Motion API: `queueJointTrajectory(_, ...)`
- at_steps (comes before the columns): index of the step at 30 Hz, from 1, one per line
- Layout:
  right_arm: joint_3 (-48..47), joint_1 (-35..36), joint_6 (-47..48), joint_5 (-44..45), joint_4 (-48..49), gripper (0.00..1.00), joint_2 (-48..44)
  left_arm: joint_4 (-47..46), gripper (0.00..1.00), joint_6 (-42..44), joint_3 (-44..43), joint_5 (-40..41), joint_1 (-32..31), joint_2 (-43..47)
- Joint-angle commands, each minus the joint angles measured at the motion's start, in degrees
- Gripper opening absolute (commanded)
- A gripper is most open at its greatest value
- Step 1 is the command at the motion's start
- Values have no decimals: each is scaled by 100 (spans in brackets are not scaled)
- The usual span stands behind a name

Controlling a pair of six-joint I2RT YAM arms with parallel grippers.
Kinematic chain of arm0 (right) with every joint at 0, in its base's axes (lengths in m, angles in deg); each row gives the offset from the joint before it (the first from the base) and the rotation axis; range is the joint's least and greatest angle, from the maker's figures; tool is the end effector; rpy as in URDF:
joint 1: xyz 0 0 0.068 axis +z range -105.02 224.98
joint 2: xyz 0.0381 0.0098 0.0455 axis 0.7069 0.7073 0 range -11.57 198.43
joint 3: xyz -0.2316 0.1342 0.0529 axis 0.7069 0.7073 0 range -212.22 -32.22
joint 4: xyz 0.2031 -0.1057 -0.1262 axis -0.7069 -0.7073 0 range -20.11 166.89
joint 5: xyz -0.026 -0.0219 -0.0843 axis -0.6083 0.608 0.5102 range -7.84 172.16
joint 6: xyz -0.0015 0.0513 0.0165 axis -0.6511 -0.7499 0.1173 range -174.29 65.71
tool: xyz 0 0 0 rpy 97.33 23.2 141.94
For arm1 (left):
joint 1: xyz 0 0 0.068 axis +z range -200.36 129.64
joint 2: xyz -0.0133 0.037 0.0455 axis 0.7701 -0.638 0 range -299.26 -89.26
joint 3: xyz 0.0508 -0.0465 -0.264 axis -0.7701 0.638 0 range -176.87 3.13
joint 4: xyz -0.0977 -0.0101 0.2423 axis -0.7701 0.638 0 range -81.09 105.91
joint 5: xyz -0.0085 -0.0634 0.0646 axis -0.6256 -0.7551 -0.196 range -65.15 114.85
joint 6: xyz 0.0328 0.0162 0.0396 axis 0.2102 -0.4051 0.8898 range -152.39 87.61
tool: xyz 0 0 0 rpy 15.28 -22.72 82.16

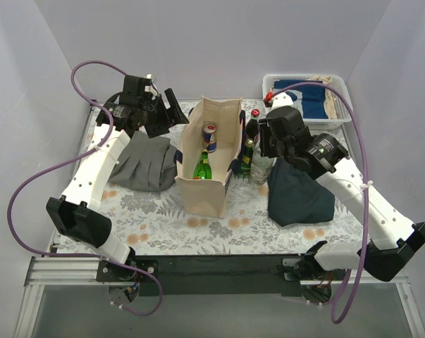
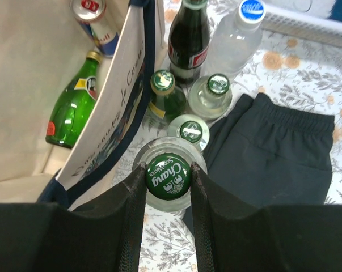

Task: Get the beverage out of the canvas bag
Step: Place the drink at the center of the board.

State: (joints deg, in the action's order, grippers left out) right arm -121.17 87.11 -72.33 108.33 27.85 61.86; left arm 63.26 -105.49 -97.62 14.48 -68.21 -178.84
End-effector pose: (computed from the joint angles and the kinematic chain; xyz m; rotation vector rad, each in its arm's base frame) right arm 0.1981 0.1580 0.4314 -0.1796 2.0848 0.1416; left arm 0.3086 -0.1061 0.4092 -1.0850 2.2876 -0.9421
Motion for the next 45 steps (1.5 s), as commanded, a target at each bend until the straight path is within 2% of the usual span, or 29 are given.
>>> queueJointTrajectory(1, 184, 15, -208, -138, 1185, 1, -408, -21, 76, 41, -15, -62, 18, 107)
queueJointTrajectory(9, 729, 23, -173, -560, 1625, 1, -294, -21, 76, 33, -50, -79, 18, 90)
queueJointTrajectory(23, 1732, 23, 204, -666, 2785, 1, -83, -3, 76, 41, -50, -53, 18, 116)
queueJointTrajectory(29, 2152, 41, 257, -350, 3417, 1, 5, -12, 76, 33, -41, -44, 18, 116)
queueJointTrajectory(32, 2075, 58, 327, -341, 3532, 1, 154, 6, 76, 41, -50, 8, 18, 151)
queueJointTrajectory(45, 2751, 498, 811, 968, 4560, 1, 540, 32, 76, 68, -103, 70, 18, 99)
